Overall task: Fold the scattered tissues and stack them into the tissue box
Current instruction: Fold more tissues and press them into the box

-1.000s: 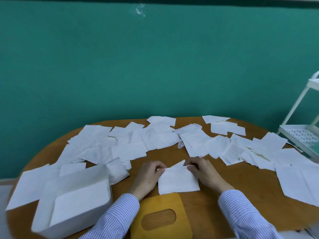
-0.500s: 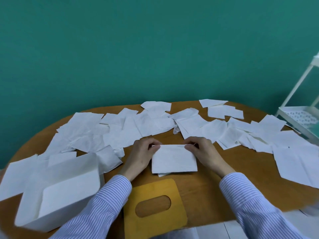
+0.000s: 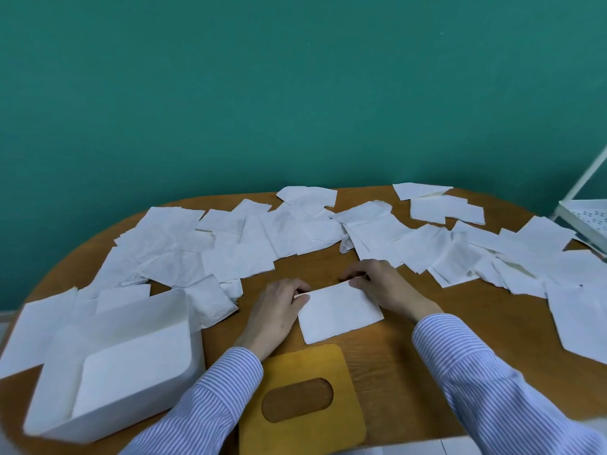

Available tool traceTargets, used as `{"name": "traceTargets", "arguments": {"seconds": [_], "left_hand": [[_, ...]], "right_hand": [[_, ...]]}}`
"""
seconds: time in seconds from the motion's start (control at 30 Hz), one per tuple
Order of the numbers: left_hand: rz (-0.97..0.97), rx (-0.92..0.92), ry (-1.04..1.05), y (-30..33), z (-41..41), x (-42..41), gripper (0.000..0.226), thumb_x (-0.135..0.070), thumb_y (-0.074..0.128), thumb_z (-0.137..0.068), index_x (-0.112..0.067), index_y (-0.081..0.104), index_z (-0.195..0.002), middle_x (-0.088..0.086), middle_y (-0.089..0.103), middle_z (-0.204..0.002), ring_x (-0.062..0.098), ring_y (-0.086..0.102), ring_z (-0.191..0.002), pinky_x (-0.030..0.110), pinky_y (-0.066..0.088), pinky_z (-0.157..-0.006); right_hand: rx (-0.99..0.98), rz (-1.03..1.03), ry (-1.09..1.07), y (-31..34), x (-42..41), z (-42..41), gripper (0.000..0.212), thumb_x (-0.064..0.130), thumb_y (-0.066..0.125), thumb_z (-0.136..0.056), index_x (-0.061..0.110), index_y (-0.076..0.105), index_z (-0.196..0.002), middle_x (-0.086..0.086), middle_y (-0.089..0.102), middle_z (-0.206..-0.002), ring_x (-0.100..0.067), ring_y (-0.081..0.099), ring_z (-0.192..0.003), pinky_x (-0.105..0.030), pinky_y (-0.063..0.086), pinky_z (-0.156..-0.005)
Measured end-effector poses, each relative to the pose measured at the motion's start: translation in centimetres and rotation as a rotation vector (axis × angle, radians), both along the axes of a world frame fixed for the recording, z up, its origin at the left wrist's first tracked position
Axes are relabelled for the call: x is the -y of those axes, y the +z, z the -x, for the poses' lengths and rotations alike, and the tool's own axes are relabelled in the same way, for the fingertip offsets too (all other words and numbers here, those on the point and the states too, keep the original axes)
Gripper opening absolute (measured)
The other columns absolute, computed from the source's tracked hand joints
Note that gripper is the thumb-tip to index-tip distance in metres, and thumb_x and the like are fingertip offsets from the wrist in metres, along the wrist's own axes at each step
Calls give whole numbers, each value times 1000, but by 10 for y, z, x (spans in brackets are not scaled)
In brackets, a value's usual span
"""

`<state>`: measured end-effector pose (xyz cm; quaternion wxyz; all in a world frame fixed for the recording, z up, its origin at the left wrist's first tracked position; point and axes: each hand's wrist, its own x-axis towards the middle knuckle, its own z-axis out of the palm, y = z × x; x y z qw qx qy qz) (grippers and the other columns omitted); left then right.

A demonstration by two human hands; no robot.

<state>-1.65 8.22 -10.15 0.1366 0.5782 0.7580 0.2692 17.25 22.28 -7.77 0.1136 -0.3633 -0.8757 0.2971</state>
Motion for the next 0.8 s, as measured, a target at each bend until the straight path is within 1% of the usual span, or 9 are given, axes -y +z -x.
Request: {"name": "traceTargets", "arguments": {"seconds": [0.1, 0.23, 0.37, 0.47, 0.57, 0.67, 0.73, 0.8], "left_hand": [[-6, -35, -3, -4, 0, -2, 25, -30, 53, -103, -25, 65, -124, -6, 64, -117, 11, 55, -109, 23, 41, -87], [-12, -89, -6, -6, -1, -1, 24, -31, 51, -104, -27, 62, -124, -7, 55, -106, 12, 52, -107, 23, 38, -81], [-35, -122, -3, -11, -1, 1, 18, -32, 52, -103, -27, 60, -118, -8, 45, -103, 11, 45, -105, 27, 44, -83], [-56, -129, -19, -12, 0, 1, 12, -30, 53, -102, -26, 61, -111, -9, 44, -107, 8, 42, -105, 25, 43, -85], [-71, -137, -70, -9, -1, 1, 8, -27, 54, -102, -25, 60, -107, -10, 46, -108, 7, 41, -104, 22, 39, -85], [-81, -130, -117, -4, -2, 6, 3, -23, 55, -101, -24, 58, -102, -11, 51, -102, 8, 44, -99, 22, 38, -82], [-74, -48, -128, -1, -2, 9, 5, -22, 56, -100, -26, 56, -99, -12, 53, -97, 6, 45, -95, 21, 38, -79], [-84, 103, -107, 5, -2, 12, 8, -21, 58, -99, -28, 54, -97, -11, 55, -94, 3, 49, -90, 18, 39, -75]], "right_hand": [[30, -17, 26, -8, -2, 0, 24, 12, 55, -98, 20, 68, -117, 4, 65, -114, -7, 55, -102, -16, 38, -80], [26, -63, 40, -16, -2, 0, 17, 16, 55, -98, 23, 65, -110, 4, 62, -111, -9, 55, -101, -20, 39, -79], [36, -256, 72, -27, 1, -6, 9, 23, 56, -98, 27, 58, -106, 5, 46, -100, -13, 44, -95, -29, 38, -79], [55, -329, 118, -27, 2, -9, 7, 26, 59, -97, 26, 58, -104, 7, 44, -99, -12, 38, -93, -28, 33, -77], [59, -335, 163, -23, 5, -9, 5, 23, 59, -97, 25, 54, -98, 9, 49, -98, -12, 38, -90, -26, 30, -77], [24, -277, 170, -20, 14, -12, 12, 17, 55, -98, 25, 49, -92, 14, 52, -92, -9, 40, -86, -26, 35, -76], [-13, -185, 162, -14, 19, -16, 14, 16, 52, -99, 27, 48, -92, 14, 53, -93, -6, 44, -88, -26, 39, -77], [-59, -105, 145, -4, 23, -18, 15, 15, 51, -100, 29, 50, -94, 11, 55, -97, -5, 49, -90, -24, 42, -76]]}}
